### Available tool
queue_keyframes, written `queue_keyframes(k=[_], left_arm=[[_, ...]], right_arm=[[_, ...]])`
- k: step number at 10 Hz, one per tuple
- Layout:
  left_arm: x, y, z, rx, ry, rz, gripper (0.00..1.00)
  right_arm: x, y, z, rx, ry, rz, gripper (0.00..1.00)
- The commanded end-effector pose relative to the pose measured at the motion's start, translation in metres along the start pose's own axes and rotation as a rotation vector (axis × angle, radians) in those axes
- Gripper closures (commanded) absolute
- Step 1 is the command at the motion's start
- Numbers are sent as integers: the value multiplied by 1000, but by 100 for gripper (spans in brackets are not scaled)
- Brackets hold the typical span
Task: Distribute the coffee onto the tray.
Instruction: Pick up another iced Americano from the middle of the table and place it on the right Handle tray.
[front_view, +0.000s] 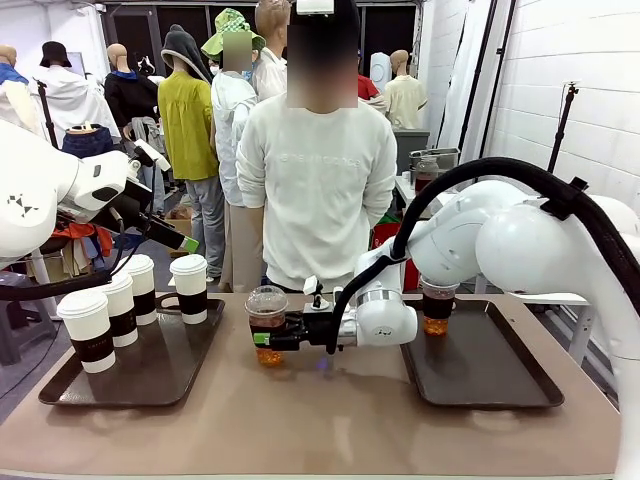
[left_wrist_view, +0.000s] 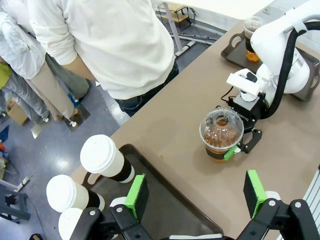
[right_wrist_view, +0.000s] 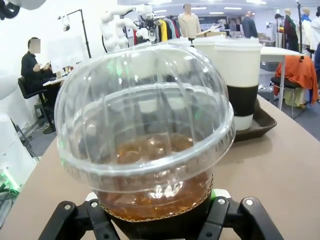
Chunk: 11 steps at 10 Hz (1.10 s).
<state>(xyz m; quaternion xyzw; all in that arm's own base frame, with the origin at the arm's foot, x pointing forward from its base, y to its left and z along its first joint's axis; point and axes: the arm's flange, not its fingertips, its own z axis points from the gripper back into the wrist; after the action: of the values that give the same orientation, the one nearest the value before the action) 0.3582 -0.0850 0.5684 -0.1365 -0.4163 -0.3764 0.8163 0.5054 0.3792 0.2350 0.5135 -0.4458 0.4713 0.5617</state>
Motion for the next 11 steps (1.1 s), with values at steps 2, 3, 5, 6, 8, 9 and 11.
queue_keyframes(k=[2,3,5,6,8,9,11], left_arm=[[-1,0,1,-8,5,3,0],[-1,0,1,-8,5,3,0],[-1,0,1,-8,5,3,0],[-1,0,1,-8,5,3,0],[-1,0,1,-8,5,3,0],[-1,0,1,-8,5,3,0],[-1,0,1,-8,5,3,0]], right_arm=[[62,16,33,38,-19,-54,32],[76,21,46,53,-5,-70,32],[99,36,82,73,8,-74,32],[106,40,101,57,38,-46,32],[112,46,138,26,63,-25,32],[111,48,151,0,58,-20,32],[105,50,156,-9,43,-32,32]])
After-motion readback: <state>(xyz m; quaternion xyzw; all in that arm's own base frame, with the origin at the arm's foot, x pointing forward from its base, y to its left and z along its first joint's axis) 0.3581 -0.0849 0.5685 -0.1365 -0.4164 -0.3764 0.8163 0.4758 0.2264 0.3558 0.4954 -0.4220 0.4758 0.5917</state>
